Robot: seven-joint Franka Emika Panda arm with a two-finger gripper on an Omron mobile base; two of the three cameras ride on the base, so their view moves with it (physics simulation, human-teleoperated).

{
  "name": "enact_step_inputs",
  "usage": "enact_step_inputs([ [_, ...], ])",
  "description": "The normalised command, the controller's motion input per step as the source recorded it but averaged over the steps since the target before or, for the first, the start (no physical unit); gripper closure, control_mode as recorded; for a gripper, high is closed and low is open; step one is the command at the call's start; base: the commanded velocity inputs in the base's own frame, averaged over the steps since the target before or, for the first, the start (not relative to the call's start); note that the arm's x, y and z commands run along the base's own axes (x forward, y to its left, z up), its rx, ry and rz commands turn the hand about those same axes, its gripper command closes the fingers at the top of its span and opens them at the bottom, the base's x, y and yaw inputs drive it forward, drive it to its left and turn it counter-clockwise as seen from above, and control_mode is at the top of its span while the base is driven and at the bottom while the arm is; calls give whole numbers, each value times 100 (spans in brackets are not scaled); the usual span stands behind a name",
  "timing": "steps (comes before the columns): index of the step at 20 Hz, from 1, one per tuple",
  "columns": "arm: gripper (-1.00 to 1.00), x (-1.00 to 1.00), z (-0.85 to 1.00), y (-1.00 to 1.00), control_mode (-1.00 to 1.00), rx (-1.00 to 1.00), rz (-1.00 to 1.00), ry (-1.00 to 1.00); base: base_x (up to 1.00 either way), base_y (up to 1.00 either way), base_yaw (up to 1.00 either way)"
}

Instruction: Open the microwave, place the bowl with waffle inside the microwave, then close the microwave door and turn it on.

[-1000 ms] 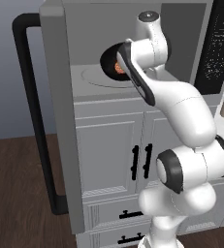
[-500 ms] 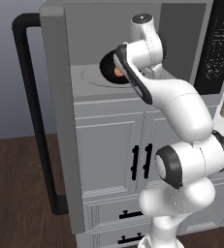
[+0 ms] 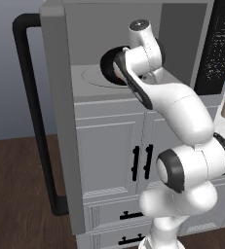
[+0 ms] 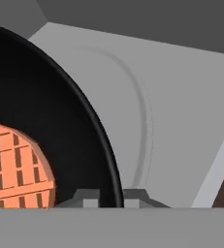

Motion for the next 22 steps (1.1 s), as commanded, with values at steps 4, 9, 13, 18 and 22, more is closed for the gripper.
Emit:
enact_step_inputs([
  [4, 100, 55, 3, 9, -100, -1, 0, 0, 0, 0, 0],
  [9, 100, 30, 1, 2, -100, -1, 0, 2, 0, 0, 0],
  [13, -100, 0, 0, 0, -100, 0, 0, 0, 0, 0, 0],
  [18, -100, 0, 0, 0, -100, 0, 0, 0, 0, 0, 0],
  [22, -100, 0, 0, 0, -100, 0, 0, 0, 0, 0, 0],
])
